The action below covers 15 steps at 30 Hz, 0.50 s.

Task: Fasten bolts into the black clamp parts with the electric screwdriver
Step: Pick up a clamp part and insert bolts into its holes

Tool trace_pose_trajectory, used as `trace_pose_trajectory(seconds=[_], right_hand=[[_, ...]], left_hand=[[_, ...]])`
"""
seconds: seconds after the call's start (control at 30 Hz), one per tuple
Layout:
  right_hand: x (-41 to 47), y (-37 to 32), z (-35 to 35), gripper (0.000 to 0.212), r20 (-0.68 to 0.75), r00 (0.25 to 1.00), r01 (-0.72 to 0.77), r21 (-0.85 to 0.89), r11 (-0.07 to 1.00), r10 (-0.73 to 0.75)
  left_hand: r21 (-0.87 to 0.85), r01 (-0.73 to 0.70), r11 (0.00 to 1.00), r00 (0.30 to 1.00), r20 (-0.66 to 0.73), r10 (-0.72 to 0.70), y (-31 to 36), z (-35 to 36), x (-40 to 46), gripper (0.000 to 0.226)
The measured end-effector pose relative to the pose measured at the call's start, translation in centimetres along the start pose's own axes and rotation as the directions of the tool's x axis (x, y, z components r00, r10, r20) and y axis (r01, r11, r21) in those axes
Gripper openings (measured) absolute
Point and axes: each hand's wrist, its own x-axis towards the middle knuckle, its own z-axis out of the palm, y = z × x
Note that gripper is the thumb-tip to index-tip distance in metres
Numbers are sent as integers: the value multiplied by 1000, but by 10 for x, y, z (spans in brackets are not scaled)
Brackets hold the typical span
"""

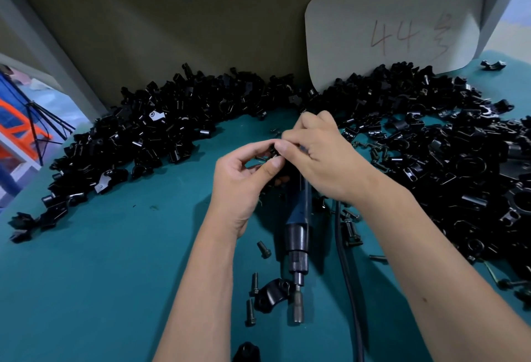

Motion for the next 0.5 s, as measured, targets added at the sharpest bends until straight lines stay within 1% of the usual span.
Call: trace_pose_trajectory(seconds=[0.13, 0.23, 0.27, 0.4, 0.43, 0.5], right_hand=[[-1, 0, -2, 35, -58, 998, -20, 68, 997, 24], [-4, 4, -2, 29, -55, 998, -4, 95, 995, 10], [-4, 4, -1, 31, -59, 998, -2, 97, 995, 8], [1, 0, 5, 51, -137, 990, -31, 9, 999, 32], [1, -1, 5, 51, -128, 991, -30, -28, 999, 26], [1, -2, 4, 46, -52, 999, -12, -50, 999, 9]], left_hand=[[-1, -43, 999, 999, 15, 43, 2, 3, 0, 22], [24, -46, 999, 998, 47, 45, 0, 1, 0, 25], [32, -41, 999, 998, 55, 39, -1, 0, 0, 26], [95, -25, 995, 999, 24, 23, -1, 4, -1, 27], [93, -25, 995, 1000, 13, 24, -1, 3, 0, 26], [81, -26, 996, 1000, -9, 27, -1, 0, 0, 26]])
